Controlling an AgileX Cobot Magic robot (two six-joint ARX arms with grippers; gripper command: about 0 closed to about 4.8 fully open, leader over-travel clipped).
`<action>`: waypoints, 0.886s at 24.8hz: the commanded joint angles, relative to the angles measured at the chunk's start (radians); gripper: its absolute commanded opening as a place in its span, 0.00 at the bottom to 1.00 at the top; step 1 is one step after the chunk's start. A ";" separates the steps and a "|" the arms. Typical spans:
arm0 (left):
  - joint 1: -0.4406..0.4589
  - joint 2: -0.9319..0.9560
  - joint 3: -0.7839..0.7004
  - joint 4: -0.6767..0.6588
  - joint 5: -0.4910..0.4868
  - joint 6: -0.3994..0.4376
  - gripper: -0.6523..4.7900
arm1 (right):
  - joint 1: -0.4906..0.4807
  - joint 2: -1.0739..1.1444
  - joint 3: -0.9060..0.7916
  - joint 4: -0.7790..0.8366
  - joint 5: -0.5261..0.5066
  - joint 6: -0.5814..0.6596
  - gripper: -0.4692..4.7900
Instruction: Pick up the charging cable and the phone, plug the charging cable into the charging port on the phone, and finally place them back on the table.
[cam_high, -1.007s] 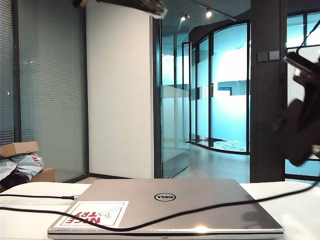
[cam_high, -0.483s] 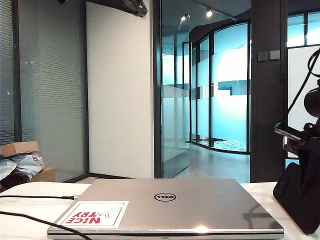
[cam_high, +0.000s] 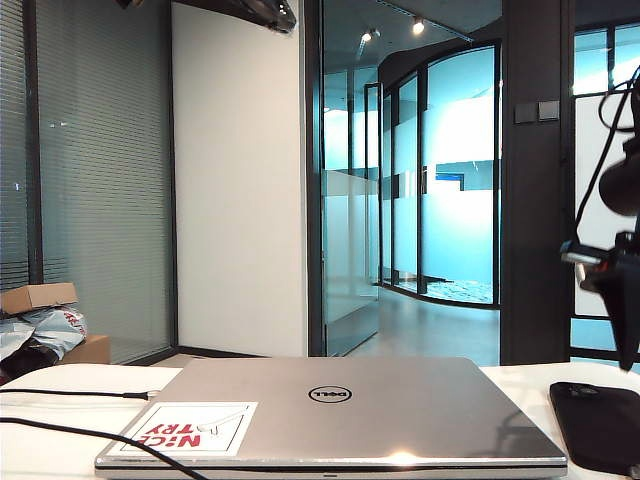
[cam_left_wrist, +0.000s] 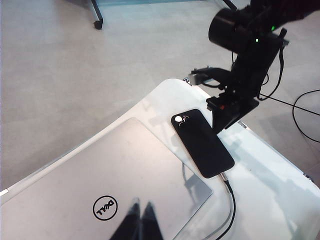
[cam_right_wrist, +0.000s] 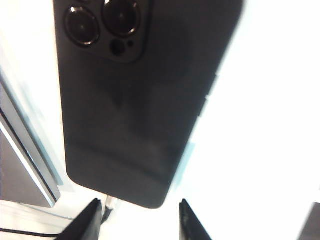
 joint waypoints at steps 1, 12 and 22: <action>0.000 -0.005 0.005 0.004 0.003 0.003 0.11 | 0.002 -0.072 0.027 -0.067 0.043 -0.005 0.49; 0.003 -0.064 -0.002 -0.107 0.002 -0.046 0.11 | 0.029 -0.568 -0.080 0.096 0.040 -0.007 0.07; 0.004 -0.121 -0.203 -0.029 0.001 -0.049 0.11 | 0.036 -1.002 -0.472 0.385 0.039 -0.005 0.07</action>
